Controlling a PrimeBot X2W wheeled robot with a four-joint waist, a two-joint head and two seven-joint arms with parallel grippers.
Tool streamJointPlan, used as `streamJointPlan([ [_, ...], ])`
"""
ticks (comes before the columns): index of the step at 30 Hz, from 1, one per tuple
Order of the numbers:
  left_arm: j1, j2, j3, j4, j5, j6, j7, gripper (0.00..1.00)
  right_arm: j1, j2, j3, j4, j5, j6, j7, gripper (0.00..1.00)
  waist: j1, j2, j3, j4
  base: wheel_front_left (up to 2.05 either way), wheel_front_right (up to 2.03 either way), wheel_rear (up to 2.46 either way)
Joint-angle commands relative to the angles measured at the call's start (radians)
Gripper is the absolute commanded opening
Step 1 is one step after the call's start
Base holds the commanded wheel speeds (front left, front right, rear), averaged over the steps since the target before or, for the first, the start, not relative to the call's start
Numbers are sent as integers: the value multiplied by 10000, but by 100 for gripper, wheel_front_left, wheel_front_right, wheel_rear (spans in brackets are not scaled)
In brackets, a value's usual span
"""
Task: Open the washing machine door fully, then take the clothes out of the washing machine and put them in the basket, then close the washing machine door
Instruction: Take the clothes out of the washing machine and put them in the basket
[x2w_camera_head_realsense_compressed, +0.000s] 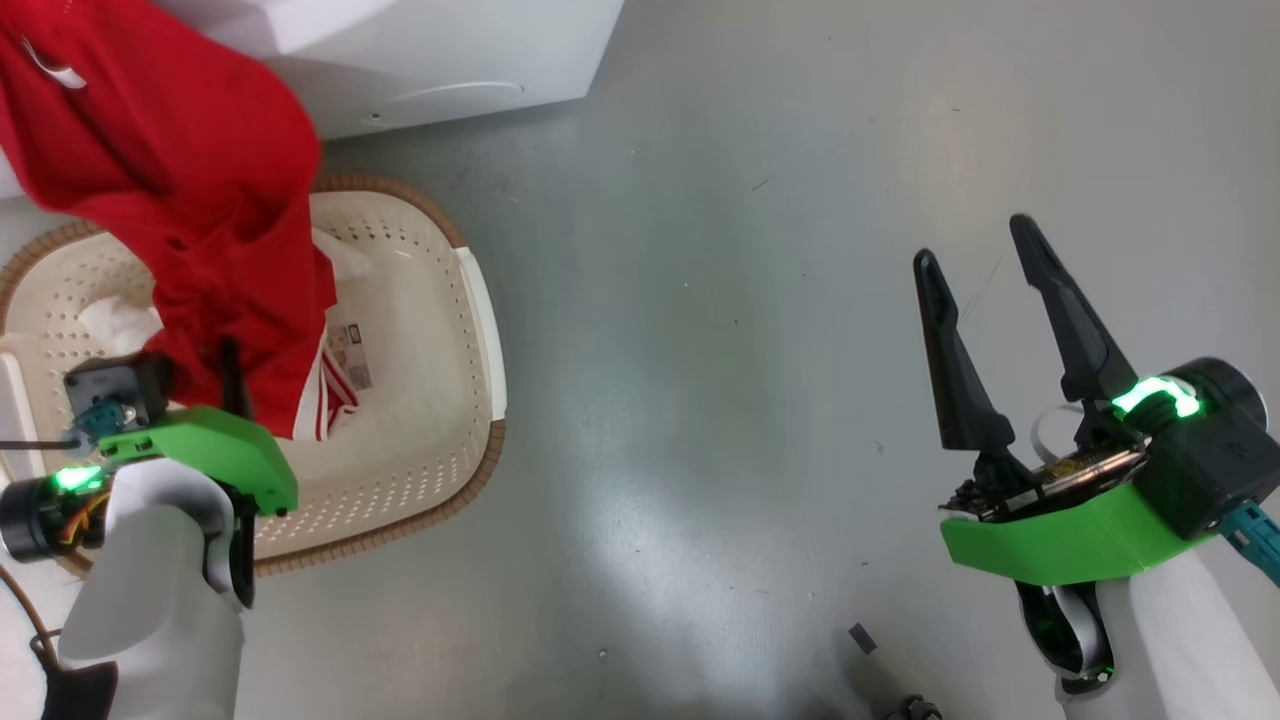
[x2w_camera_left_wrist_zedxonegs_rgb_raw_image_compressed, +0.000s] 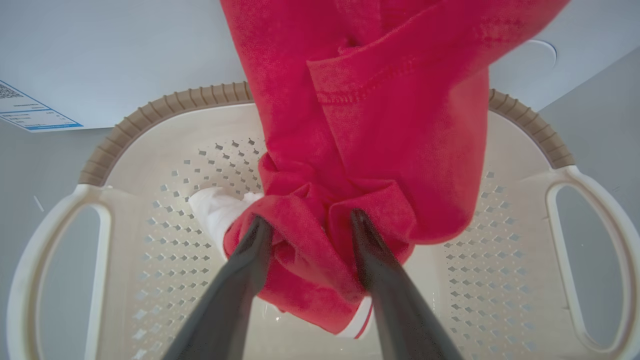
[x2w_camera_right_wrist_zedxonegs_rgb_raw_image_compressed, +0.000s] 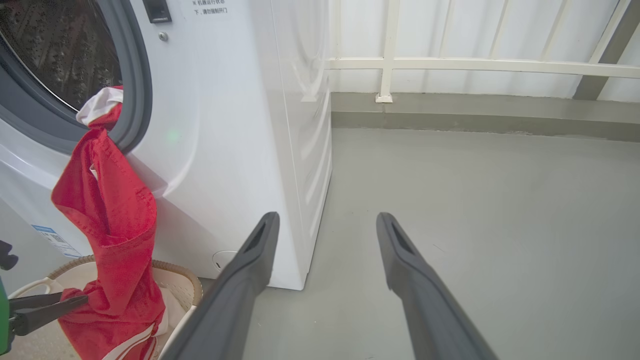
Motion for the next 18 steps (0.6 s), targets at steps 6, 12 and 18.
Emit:
streamJointPlan([
  [6,259,272,447,-844,-1,-67,-120,100,-46,-66,244,-213,84,63,-63,100,0,0,4,41,0,0,0],
  [12,461,279,612,-1697,54,-221,-120,100,-52,-66,217,-216,124,63,-63,100,0,0,23,62,0,0,0],
  [18,1195,-55,812,-3834,212,-401,-120,100,4,-66,130,-221,115,63,-63,100,0,0,-19,222,0,0,0],
])
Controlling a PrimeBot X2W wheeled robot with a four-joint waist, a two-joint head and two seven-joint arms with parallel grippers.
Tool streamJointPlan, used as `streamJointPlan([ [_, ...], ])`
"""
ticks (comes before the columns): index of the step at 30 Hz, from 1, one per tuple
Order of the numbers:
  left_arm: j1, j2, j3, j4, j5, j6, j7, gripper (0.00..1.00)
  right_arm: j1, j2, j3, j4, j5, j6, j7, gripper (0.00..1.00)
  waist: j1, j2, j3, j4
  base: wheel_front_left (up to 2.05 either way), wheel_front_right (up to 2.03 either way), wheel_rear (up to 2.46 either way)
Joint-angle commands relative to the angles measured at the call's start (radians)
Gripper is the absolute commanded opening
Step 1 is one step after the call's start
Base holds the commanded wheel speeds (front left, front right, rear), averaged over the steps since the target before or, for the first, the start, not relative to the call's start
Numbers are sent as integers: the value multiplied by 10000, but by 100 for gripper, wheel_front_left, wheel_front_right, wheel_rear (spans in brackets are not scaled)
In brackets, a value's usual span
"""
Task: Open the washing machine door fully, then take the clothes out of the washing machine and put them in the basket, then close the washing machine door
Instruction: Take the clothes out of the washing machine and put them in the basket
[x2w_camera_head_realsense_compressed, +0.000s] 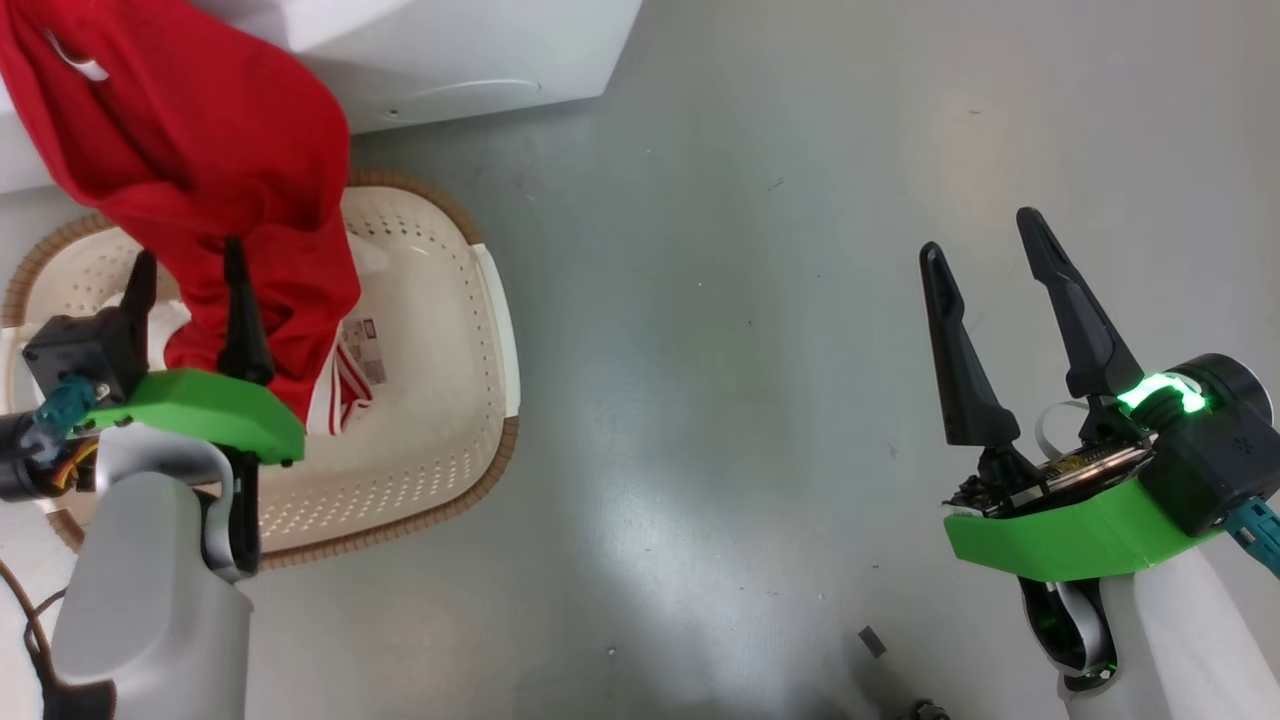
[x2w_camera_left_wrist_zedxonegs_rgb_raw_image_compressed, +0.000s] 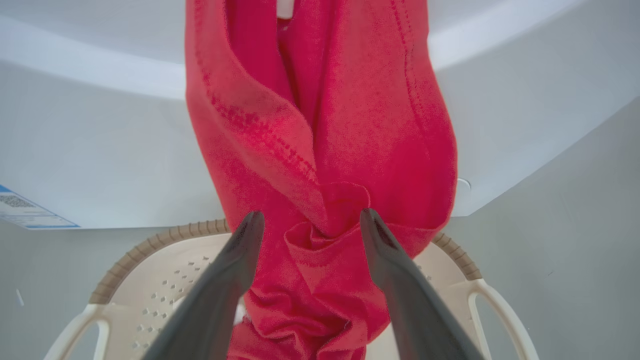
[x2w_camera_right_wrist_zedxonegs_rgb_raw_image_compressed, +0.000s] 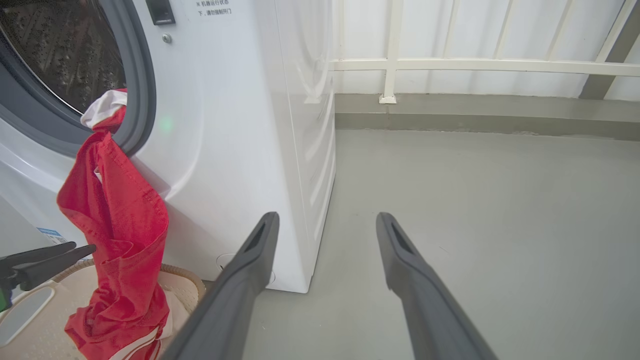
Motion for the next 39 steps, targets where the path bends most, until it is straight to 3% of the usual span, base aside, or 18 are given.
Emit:
streamJointPlan([
  [1,475,195,263,-504,134,-75,-116,100,129,-64,184,-229,80,63,-63,100,0,0,-13,39,0,0,0],
  [16,2820,-459,-9,-5636,470,38,-116,100,212,-64,78,-348,-4,63,-63,100,0,0,-120,247,0,0,0],
  [30,4769,-541,-683,-8287,384,1165,-116,100,250,-64,-112,-400,22,63,-63,100,0,0,-205,418,0,0,0],
  [39,5452,-545,-1035,-9113,274,1691,-116,100,314,-64,-167,-427,-19,63,-63,100,0,0,-253,566,0,0,0],
])
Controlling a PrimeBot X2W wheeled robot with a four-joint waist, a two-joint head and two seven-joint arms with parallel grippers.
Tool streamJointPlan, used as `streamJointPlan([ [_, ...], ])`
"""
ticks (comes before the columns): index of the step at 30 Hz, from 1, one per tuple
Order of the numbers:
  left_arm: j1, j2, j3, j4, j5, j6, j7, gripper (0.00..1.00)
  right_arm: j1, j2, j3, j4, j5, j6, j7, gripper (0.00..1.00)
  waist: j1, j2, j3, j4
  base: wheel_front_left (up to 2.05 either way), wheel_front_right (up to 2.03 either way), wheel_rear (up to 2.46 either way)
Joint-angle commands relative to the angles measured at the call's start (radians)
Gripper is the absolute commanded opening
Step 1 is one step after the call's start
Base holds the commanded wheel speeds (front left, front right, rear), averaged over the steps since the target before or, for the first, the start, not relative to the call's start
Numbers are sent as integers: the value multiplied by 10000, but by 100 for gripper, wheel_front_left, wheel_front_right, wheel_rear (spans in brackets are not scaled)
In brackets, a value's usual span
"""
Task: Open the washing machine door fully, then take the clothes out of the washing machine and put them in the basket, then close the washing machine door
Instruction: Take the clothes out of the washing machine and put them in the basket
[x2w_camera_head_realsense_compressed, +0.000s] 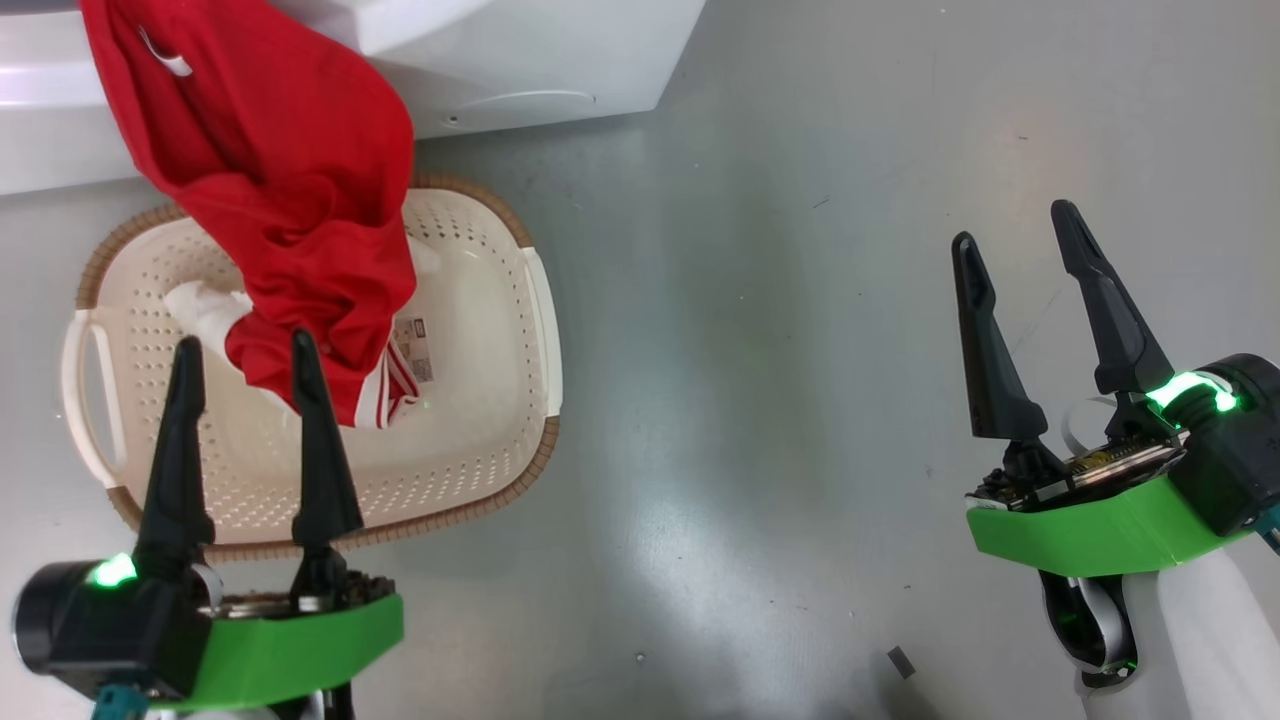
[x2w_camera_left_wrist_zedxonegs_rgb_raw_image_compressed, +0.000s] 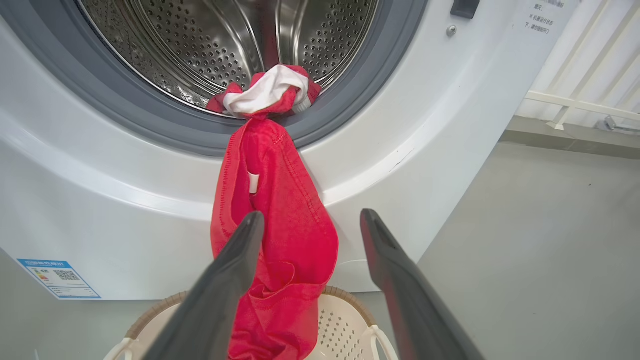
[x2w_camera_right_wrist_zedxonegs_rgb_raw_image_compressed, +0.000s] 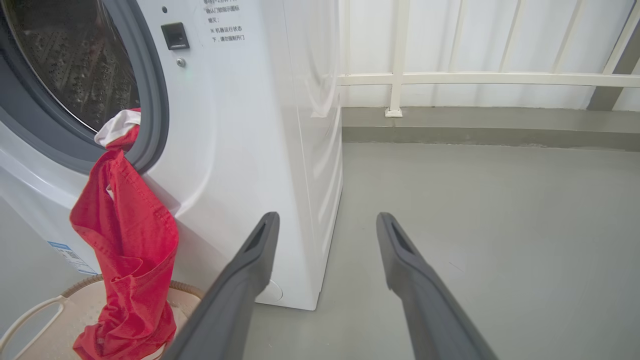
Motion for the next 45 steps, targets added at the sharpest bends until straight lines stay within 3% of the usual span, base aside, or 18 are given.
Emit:
streamJointPlan([
  [1,306,62,217,-290,-75,96,-47,100,251,-33,184,-280,-14,63,-63,100,0,0,-1,9,0,0,0],
  [25,-4,220,349,225,-285,73,-47,100,290,-33,371,-255,143,63,-63,100,0,0,23,-111,0,0,0],
  [45,-3840,1652,1272,4025,-374,-402,-46,100,56,-33,635,-151,429,63,-63,100,0,0,274,-723,0,0,0],
])
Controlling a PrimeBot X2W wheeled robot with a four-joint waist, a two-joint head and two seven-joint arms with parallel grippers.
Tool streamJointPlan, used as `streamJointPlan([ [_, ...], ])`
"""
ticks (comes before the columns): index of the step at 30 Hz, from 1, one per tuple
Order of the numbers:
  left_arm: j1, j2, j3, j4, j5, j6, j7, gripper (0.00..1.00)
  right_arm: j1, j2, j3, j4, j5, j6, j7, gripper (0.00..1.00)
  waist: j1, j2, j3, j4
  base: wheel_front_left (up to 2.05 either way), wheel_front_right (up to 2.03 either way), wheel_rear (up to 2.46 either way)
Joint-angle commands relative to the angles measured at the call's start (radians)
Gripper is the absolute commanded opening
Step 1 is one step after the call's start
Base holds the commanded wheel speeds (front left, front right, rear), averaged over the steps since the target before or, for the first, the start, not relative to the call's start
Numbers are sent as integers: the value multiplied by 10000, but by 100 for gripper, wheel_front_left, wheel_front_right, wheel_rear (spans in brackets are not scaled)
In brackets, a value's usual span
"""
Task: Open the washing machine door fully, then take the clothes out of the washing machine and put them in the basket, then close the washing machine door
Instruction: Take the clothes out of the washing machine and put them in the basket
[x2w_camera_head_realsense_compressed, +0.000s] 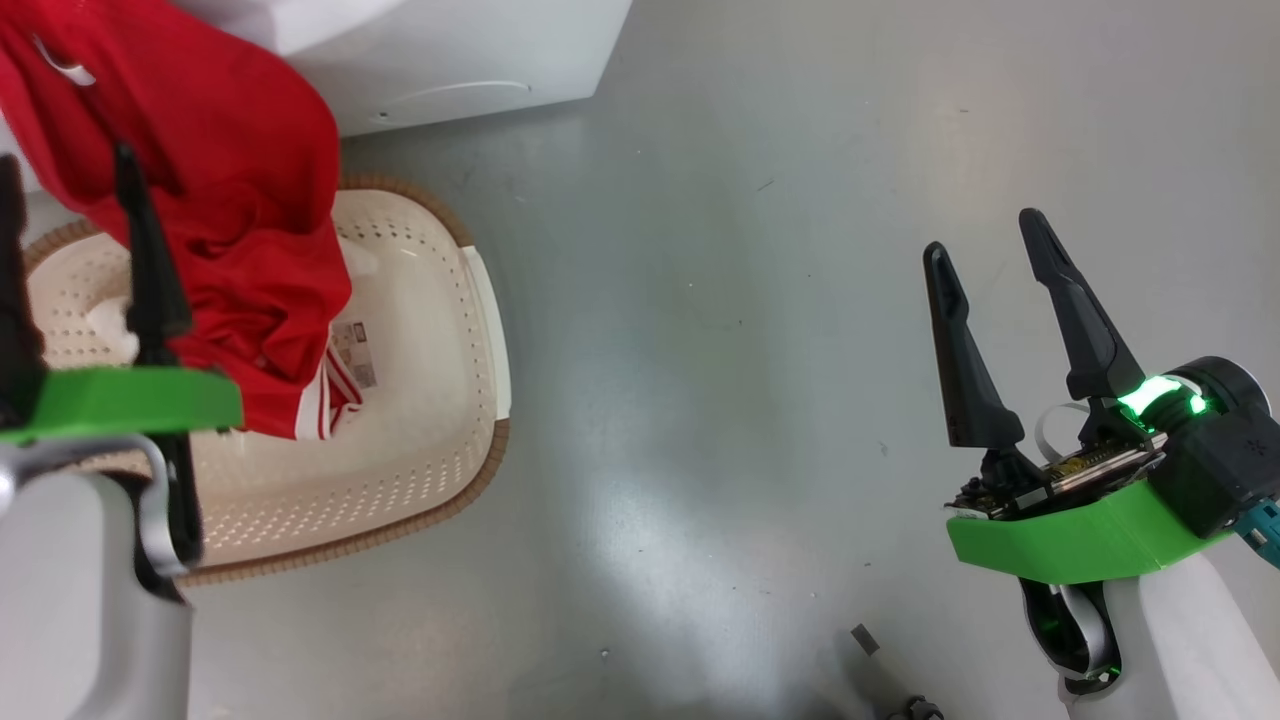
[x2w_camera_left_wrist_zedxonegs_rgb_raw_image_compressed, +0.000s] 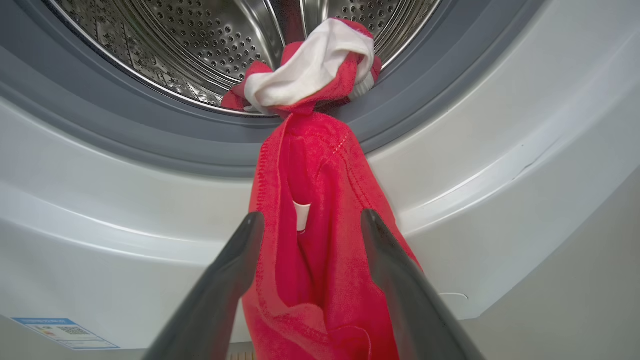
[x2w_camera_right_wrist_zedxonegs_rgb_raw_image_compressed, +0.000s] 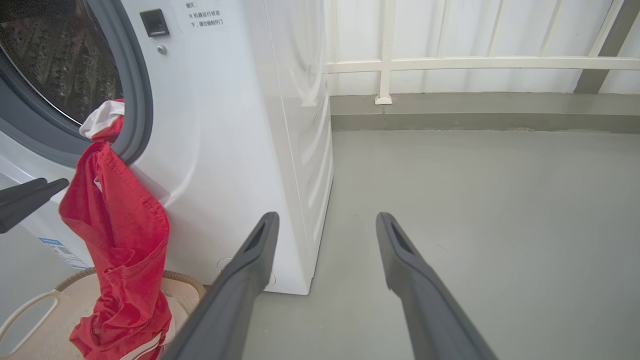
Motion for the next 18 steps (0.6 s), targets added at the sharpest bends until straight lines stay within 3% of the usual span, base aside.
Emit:
streamJointPlan([
  [1,-90,336,333,-35,94,-66,-46,100,63,-29,244,-200,76,63,-63,100,0,-1,18,-46,0,0,0],
  [18,-2646,932,813,3122,341,-396,-47,100,-109,-29,447,-112,141,63,-63,100,0,-1,202,-367,0,0,0],
])
